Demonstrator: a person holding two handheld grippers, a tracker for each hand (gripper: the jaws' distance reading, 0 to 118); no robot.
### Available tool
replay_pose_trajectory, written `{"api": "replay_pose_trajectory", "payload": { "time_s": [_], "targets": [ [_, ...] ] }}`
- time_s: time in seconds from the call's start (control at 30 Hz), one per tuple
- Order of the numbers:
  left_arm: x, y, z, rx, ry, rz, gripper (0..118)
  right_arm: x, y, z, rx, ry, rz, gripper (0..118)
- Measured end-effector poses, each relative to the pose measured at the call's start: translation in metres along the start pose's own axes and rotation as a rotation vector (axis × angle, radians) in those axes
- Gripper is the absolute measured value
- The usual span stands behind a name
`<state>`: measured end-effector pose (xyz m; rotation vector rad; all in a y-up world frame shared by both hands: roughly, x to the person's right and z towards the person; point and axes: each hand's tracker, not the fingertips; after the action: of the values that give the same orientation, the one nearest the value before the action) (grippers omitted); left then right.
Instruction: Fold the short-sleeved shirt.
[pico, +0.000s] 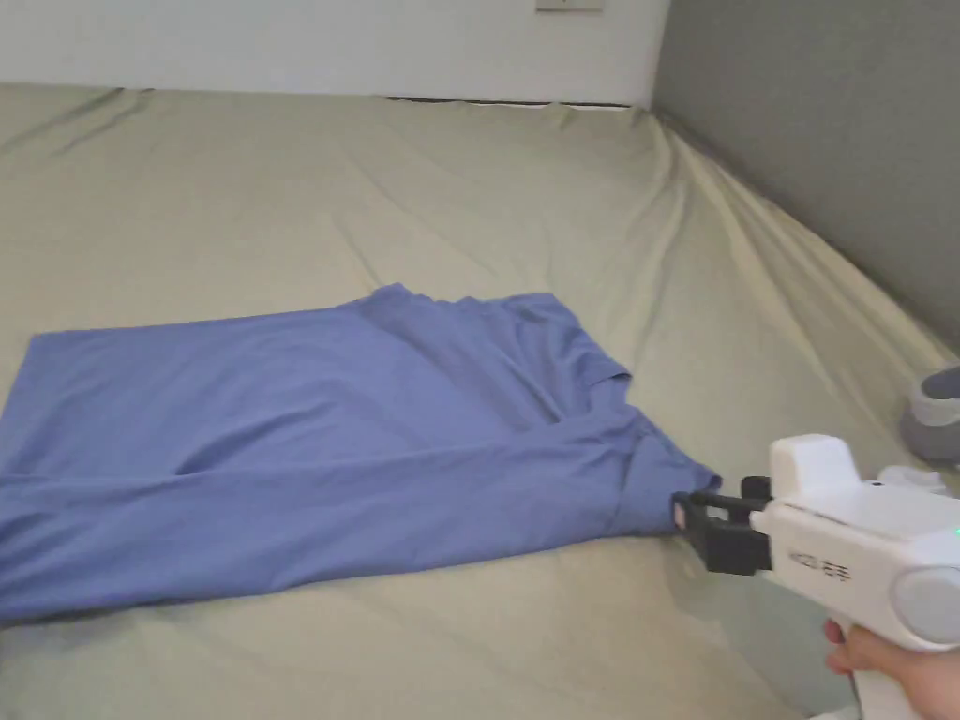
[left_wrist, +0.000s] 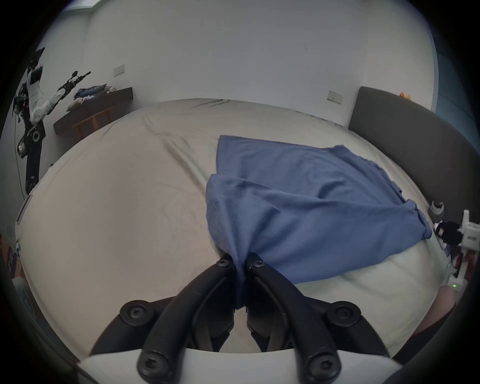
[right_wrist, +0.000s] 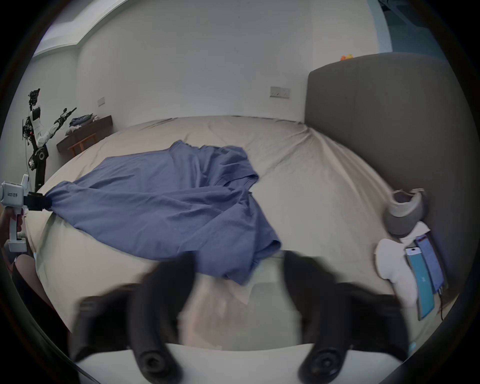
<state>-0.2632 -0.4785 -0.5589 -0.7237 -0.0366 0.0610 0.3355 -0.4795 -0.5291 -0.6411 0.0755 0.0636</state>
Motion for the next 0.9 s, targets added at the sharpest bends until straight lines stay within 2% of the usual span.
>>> {"api": "replay_pose_trajectory", "payload": {
  "time_s": [0.03, 0.13, 0.17, 0.2, 0.23, 0.27, 0.37, 0.53, 0.73, 0.9],
  "targets": [
    [-0.002, 0.001, 0.000, -0.001, -0.004, 0.015, 4, -0.001, 0.001, -0.010, -0.031, 0.030, -0.002, 94],
    [0.009, 0.001, 0.001, -0.014, 0.002, 0.020, 4, -0.003, 0.003, -0.040, -0.075, -0.006, 0.012, 93],
    [0.012, -0.002, 0.000, -0.020, 0.009, 0.009, 5, -0.004, 0.002, -0.049, -0.094, -0.003, 0.006, 83],
    [0.015, -0.003, 0.000, -0.026, 0.010, 0.002, 4, -0.003, 0.002, -0.054, -0.111, 0.013, -0.012, 58],
    [0.016, -0.004, -0.002, -0.032, 0.009, -0.003, 5, -0.003, 0.000, -0.057, -0.110, 0.029, -0.021, 10],
    [0.018, -0.005, -0.002, -0.038, 0.007, -0.008, 4, -0.003, 0.001, -0.062, -0.104, 0.039, -0.022, 6],
    [0.017, -0.005, 0.001, -0.046, 0.001, -0.026, 4, -0.012, 0.002, -0.056, -0.102, 0.025, 0.010, 6],
    [0.007, 0.008, 0.027, 0.002, -0.034, -0.048, 4, 0.000, 0.010, -0.021, -0.055, 0.035, -0.016, 6],
    [-0.007, 0.002, 0.082, 0.027, -0.074, -0.107, 4, -0.001, 0.000, 0.054, -0.019, 0.052, 0.029, 6],
    [-0.030, -0.030, 0.115, -0.025, -0.137, -0.044, 4, -0.001, -0.036, 0.100, -0.058, 0.080, 0.094, 6]
  ]
}}
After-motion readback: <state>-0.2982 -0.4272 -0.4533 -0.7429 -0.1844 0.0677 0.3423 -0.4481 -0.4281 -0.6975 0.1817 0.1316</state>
